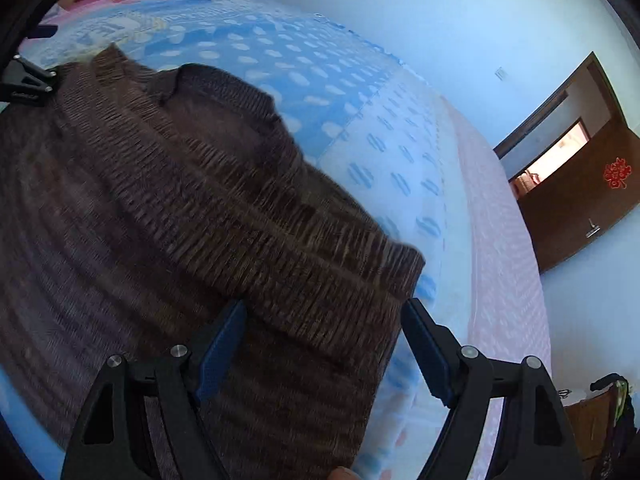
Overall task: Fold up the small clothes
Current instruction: 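Open both tools to release the hem and withdraw them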
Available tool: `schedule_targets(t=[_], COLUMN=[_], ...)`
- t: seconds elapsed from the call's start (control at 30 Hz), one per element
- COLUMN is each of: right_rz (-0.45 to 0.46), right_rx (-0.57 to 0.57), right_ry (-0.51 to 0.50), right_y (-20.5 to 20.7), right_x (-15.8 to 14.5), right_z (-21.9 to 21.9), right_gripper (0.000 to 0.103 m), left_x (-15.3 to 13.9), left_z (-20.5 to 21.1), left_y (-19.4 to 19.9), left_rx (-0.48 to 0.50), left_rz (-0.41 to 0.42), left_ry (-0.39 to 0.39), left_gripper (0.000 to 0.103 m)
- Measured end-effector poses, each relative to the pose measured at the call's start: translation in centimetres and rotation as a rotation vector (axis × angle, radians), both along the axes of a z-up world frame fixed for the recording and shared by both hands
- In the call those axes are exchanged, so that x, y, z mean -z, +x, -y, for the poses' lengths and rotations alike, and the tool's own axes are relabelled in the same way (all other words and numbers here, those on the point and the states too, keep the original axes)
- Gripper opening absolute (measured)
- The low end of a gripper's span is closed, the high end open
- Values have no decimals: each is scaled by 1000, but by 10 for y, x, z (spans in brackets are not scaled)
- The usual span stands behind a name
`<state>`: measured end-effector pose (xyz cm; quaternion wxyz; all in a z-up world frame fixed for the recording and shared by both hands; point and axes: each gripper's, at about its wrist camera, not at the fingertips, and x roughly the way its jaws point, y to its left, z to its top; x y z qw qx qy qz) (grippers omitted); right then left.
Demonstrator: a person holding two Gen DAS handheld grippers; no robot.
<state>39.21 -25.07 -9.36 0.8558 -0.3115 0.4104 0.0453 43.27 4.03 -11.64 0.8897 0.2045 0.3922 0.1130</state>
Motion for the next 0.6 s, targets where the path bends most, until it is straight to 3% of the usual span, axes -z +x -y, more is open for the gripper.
schedule_targets(t=[0.1,0.13,0.2,0.27,0.4,0.53,0.6], right_rz=[118,191,244,241,253,121,27], right_rx=[130,190,269,298,269,136,18], right_ry=[-12,13,97,188,168,227,126], right_y=[34,44,54,54,37,19,8], right_x=[-28,-44,-65,-75,-69,-52,-32], right_z=[13,21,36,48,53,48,27], right_gripper=[80,80,80,80,80,80,80], left_x=[-4,-4,-2,4,12,10,8], left_z=[-5,-9,-16,-21,-23,-15,-8], left_y=[15,21,28,33,35,35,39], left_rx=[-40,-58,-83,-101,-89,-77,-69], left_rz=[-31,-47,-76,-106,-129,-129,-138], left_ry=[-41,-75,-122,-153,-178,-148,-125], left_gripper=[103,103,103,103,103,103,103])
